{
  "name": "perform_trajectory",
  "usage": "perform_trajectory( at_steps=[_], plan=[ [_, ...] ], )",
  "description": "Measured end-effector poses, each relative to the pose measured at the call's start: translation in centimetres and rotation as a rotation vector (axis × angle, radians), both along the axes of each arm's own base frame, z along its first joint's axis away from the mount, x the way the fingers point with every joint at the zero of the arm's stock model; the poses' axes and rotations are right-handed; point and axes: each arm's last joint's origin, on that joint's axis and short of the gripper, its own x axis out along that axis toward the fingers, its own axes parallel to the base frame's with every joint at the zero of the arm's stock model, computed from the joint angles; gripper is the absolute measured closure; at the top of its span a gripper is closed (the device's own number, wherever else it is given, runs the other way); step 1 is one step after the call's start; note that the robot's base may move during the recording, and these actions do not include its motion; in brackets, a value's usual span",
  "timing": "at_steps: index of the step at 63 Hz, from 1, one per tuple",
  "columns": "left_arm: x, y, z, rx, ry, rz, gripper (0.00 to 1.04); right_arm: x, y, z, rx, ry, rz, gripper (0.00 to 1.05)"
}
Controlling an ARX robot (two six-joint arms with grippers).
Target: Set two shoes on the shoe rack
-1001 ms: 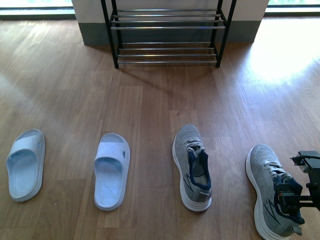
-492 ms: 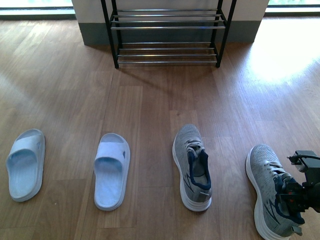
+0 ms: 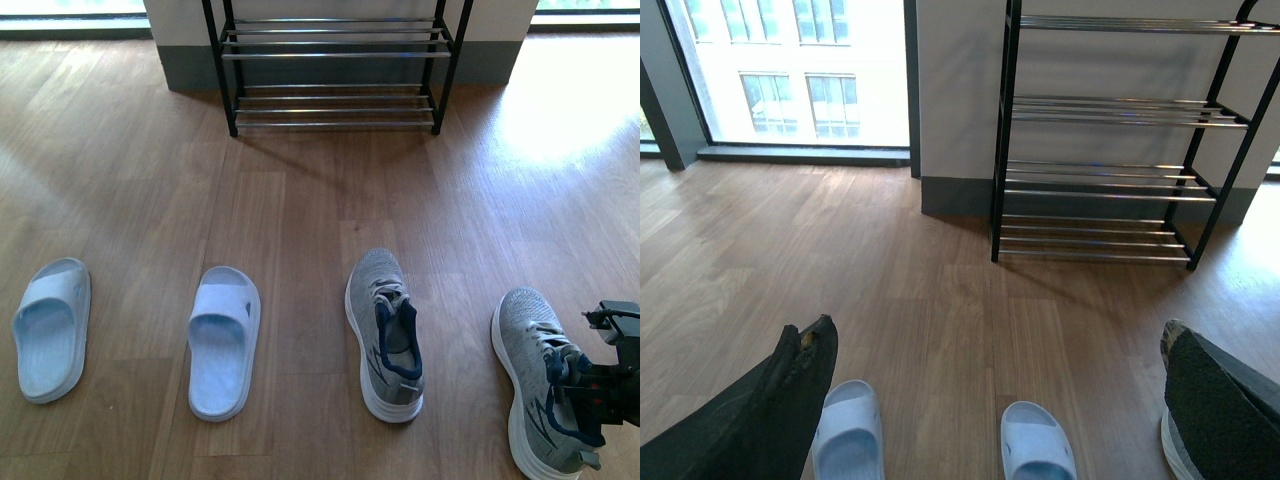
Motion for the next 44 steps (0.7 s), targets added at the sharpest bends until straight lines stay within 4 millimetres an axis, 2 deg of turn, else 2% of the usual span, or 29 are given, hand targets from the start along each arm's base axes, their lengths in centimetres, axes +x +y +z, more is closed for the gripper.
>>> perform_trajectory(
  at_steps=[5, 20, 29, 33, 44],
  plan=[
    [0.0, 0.0, 0.0, 0.0, 0.0, 0.0, 0.09, -0.3, 0.2, 1.4, 0.015, -0.042, -0.02, 1.03],
    [0.0, 0.0, 0.0, 0.0, 0.0, 0.0, 0.09, -1.2, 0.8, 9.9, 0.112, -0.193, -0.047, 1.03],
    [0.0, 0.0, 0.0, 0.0, 0.0, 0.0, 0.09, -3.2, 1.6, 16.0, 0.196, -0.274, -0.003, 1.03],
    [0.0, 0.0, 0.0, 0.0, 0.0, 0.0, 0.09, -4.5, 1.9, 19.0, 0.236, -0.32, 0.018, 1.03],
    [0.0, 0.0, 0.0, 0.0, 0.0, 0.0, 0.09, -8.2, 1.8, 25.6, 0.323, -0.45, 0.061, 1.03]
  ],
)
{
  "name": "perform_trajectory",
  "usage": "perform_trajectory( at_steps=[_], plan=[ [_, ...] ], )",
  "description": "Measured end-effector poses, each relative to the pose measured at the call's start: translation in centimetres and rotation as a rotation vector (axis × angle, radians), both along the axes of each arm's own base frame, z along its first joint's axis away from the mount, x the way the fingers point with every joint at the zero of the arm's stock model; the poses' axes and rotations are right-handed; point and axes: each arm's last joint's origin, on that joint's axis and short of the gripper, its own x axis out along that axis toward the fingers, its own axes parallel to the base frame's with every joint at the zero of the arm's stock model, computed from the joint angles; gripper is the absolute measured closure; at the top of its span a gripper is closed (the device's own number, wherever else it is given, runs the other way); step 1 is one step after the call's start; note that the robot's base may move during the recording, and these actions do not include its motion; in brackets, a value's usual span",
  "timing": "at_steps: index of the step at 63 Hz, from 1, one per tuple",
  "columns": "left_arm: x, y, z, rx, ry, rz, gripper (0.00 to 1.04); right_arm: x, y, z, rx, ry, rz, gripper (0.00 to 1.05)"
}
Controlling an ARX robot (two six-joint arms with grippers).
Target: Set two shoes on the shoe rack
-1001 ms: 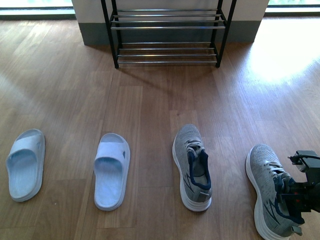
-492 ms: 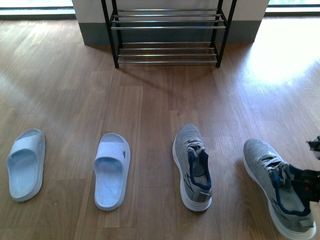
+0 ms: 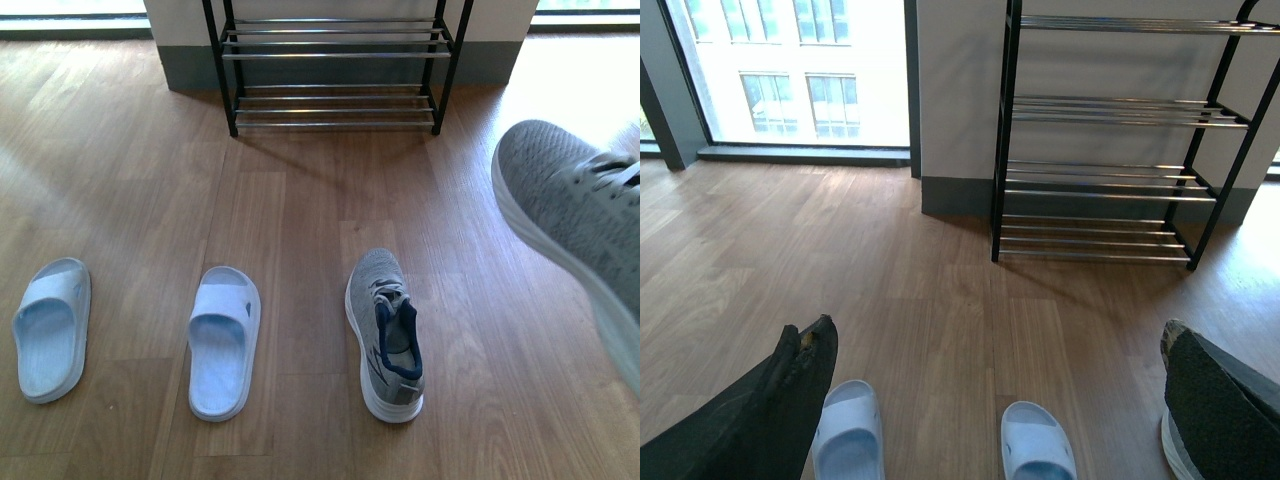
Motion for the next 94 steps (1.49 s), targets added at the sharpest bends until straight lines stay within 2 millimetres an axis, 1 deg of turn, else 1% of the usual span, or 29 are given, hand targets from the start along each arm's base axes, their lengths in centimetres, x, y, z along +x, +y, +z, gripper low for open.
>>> perform_trajectory(
  at_steps=[2, 5, 7, 9, 12, 23, 86, 88, 90, 91, 92, 94],
  plan=[
    [0.0, 0.0, 0.0, 0.0, 0.0, 0.0, 0.09, -1.2, -0.1, 1.5, 0.014, -0.043, 0.006, 1.03],
    [0.0, 0.0, 0.0, 0.0, 0.0, 0.0, 0.09, -2.1, -0.2, 2.4, 0.015, -0.078, 0.004, 1.03],
    [0.0, 0.0, 0.0, 0.0, 0.0, 0.0, 0.09, -3.1, -0.3, 3.2, 0.019, -0.129, 0.004, 1.03],
    [0.0, 0.0, 0.0, 0.0, 0.0, 0.0, 0.09, -3.6, -0.3, 3.6, 0.023, -0.152, 0.004, 1.03],
    [0.0, 0.0, 0.0, 0.0, 0.0, 0.0, 0.09, -3.9, -0.3, 3.8, 0.025, -0.168, 0.001, 1.03],
    [0.0, 0.0, 0.0, 0.0, 0.0, 0.0, 0.09, -4.1, -0.3, 3.5, 0.034, -0.156, -0.004, 1.03],
    [0.0, 0.0, 0.0, 0.0, 0.0, -0.001, 0.09, -4.1, -0.4, 3.5, 0.031, -0.153, -0.015, 1.03],
    [0.0, 0.0, -0.1, -0.031, 0.043, 0.054, 0.09, -4.1, -0.4, 3.5, 0.031, -0.153, -0.015, 1.03],
    [0.1, -0.1, -0.1, -0.084, 0.18, 0.164, 0.09, -4.1, -0.4, 3.5, 0.032, -0.153, -0.015, 1.03],
    [0.1, -0.2, -0.1, -0.094, 0.213, 0.192, 0.09, -4.1, -0.4, 3.5, 0.032, -0.153, -0.014, 1.03],
    [0.3, -0.4, -0.1, -0.099, 0.288, 0.232, 0.09, -4.1, -0.4, 3.5, 0.032, -0.153, -0.014, 1.03],
    [0.8, -0.5, 0.0, -0.124, 0.35, 0.329, 0.09, -4.1, -0.4, 3.5, 0.034, -0.153, -0.011, 1.03]
  ],
)
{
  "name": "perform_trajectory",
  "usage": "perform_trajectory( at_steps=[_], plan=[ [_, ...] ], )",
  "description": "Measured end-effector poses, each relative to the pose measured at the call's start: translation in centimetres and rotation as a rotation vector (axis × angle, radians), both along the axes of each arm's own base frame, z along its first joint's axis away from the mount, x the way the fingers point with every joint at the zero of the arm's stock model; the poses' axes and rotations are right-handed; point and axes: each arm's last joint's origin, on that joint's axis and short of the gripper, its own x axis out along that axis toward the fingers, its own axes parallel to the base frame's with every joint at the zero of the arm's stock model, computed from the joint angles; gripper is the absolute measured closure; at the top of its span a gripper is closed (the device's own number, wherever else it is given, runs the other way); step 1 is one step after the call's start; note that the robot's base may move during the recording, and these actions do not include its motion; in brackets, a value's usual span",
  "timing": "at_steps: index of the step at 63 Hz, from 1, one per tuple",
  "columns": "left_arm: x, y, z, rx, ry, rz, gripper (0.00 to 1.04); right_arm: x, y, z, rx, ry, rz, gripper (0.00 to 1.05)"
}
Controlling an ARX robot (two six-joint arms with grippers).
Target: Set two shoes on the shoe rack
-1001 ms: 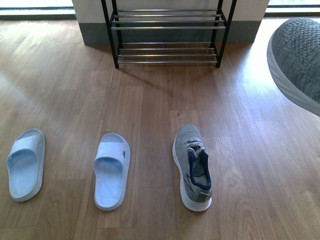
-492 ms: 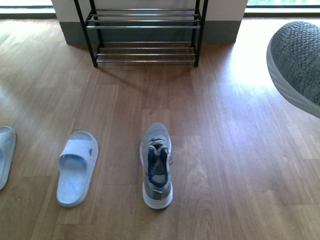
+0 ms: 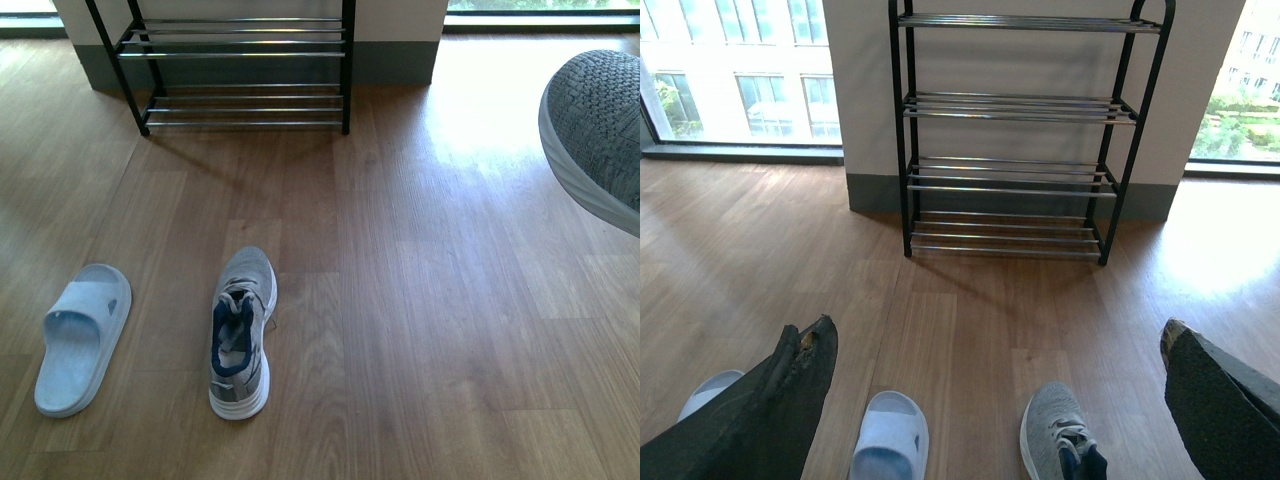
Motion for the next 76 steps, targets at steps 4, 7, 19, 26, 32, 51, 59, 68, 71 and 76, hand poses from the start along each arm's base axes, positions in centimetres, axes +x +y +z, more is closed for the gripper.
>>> perform_trajectory(
  at_steps=[4, 7, 19, 26, 32, 51, 59, 68, 71, 76],
  plan=[
    [1.6, -0.5, 0.0, -0.031, 0.058, 0.07, 0.09, 0.0, 0.1, 0.0, 0.003, -0.001, 0.01, 1.03],
    [3.4, -0.8, 0.1, -0.064, 0.079, 0.082, 0.09, 0.0, 0.1, 0.0, 0.004, -0.001, 0.01, 1.03],
    [12.2, -3.1, -2.5, -0.125, 0.211, -0.049, 0.09, 0.0, 0.1, 0.0, 0.002, -0.001, 0.007, 1.03],
    [16.9, -5.3, -7.7, -0.09, 0.403, -0.18, 0.09, 0.0, 0.1, 0.0, 0.001, -0.001, 0.006, 1.03],
    [19.6, -6.9, -11.6, -0.076, 0.491, -0.268, 0.09, 0.0, 0.1, 0.0, 0.002, -0.001, 0.006, 1.03],
    [23.4, -10.8, -21.2, -0.08, 0.674, -0.402, 0.09, 0.0, 0.1, 0.0, 0.002, -0.001, 0.006, 1.03],
    [24.3, -11.4, -23.8, -0.082, 0.717, -0.416, 0.09, 0.0, 0.1, 0.0, 0.002, -0.001, 0.006, 1.03],
    [25.1, -11.6, -25.8, -0.094, 0.749, -0.421, 0.09, 0.0, 0.1, 0.0, 0.002, -0.001, 0.006, 1.03],
    [25.4, -11.6, -26.3, -0.096, 0.753, -0.418, 0.09, 0.0, 0.1, 0.0, 0.002, -0.001, 0.006, 1.03],
    [25.9, -11.4, -26.9, -0.101, 0.754, -0.411, 0.09, 0.0, 0.1, 0.0, 0.002, -0.001, 0.006, 1.03]
  ],
)
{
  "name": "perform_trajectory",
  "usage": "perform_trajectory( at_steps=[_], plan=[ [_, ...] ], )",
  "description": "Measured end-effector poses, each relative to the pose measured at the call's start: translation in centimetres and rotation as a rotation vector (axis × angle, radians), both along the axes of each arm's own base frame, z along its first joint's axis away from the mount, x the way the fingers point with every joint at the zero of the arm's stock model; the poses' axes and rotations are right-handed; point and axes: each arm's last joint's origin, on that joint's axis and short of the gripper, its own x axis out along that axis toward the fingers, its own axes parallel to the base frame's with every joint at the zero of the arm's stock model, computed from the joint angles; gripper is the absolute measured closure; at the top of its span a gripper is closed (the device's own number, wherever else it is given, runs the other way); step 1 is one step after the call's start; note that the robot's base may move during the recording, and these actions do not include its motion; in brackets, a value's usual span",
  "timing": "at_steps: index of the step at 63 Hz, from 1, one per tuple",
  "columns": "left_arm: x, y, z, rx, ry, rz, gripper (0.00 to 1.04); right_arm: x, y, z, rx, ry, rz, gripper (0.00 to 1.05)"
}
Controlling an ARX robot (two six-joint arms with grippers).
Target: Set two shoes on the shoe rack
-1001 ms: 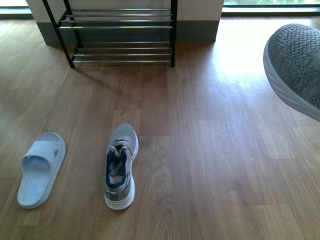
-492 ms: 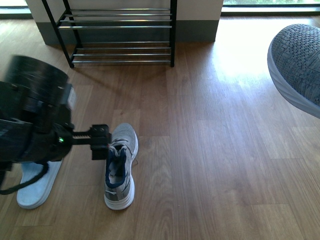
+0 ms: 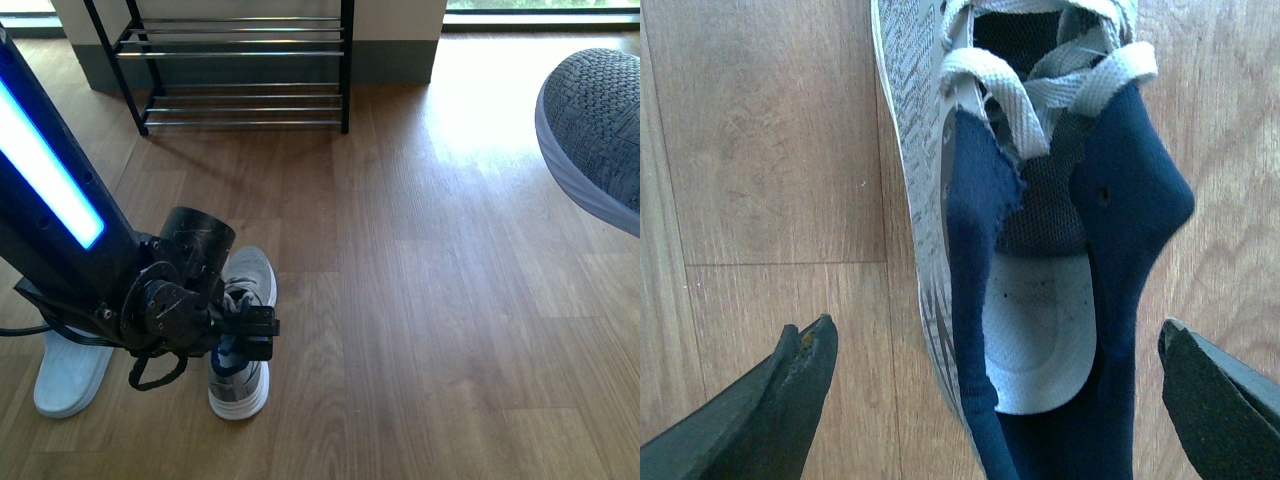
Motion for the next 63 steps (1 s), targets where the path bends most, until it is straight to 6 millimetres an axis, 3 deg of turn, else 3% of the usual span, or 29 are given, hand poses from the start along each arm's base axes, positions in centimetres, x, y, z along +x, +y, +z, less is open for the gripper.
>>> perform_trajectory(
  at_steps=[38, 63],
  plan=[
    [1.2, 1.6, -1.6, -0.006, 0.012, 0.05, 0.09, 0.0, 0.0, 0.0, 0.0, 0.0, 0.0, 1.03],
    [0.5, 0.4, 3.0, -0.052, -0.062, 0.034, 0.09, 0.0, 0.0, 0.0, 0.0, 0.0, 0.0, 1.03]
  ],
)
